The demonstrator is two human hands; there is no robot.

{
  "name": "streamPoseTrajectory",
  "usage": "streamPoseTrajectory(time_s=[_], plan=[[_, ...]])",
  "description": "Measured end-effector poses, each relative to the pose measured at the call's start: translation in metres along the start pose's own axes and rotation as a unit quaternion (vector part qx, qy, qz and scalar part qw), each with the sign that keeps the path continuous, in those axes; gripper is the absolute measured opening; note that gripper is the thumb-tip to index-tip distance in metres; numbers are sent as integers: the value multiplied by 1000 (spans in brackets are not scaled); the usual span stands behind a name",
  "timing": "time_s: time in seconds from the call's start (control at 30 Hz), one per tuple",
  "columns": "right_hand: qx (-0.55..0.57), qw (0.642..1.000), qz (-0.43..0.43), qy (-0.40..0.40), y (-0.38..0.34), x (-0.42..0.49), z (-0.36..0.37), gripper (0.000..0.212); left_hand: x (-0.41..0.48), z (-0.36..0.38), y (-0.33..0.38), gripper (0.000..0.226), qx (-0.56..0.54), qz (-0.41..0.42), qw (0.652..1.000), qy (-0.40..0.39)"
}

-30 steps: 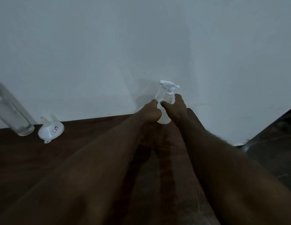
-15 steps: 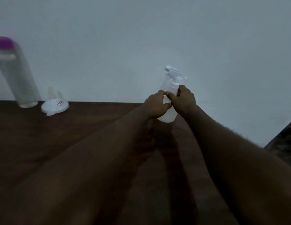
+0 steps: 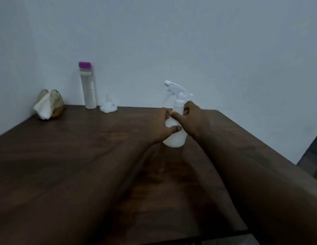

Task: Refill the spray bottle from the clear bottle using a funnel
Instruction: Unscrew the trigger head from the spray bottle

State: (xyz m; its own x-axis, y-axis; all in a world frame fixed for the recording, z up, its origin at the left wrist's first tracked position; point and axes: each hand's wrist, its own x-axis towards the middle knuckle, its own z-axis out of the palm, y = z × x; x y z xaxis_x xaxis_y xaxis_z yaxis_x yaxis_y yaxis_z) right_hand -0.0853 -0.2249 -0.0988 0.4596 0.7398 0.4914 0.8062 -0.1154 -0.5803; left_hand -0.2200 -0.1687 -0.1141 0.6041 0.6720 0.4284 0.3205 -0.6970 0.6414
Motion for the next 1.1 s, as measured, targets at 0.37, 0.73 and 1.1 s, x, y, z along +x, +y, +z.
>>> streamPoseTrajectory(time_s=[0.37, 0.73, 1.1], plan=[[-15, 993, -7, 113, -35, -52, 14, 46, -48, -1, -7, 61, -88, -32, 994, 61], [100, 993, -22, 53, -27, -62, 21, 42, -59, -1, -27, 59, -151, -45, 986, 60], [428, 883, 172, 93, -27, -48, -17, 13, -58, 0, -23, 91, -206, -77, 972, 85]])
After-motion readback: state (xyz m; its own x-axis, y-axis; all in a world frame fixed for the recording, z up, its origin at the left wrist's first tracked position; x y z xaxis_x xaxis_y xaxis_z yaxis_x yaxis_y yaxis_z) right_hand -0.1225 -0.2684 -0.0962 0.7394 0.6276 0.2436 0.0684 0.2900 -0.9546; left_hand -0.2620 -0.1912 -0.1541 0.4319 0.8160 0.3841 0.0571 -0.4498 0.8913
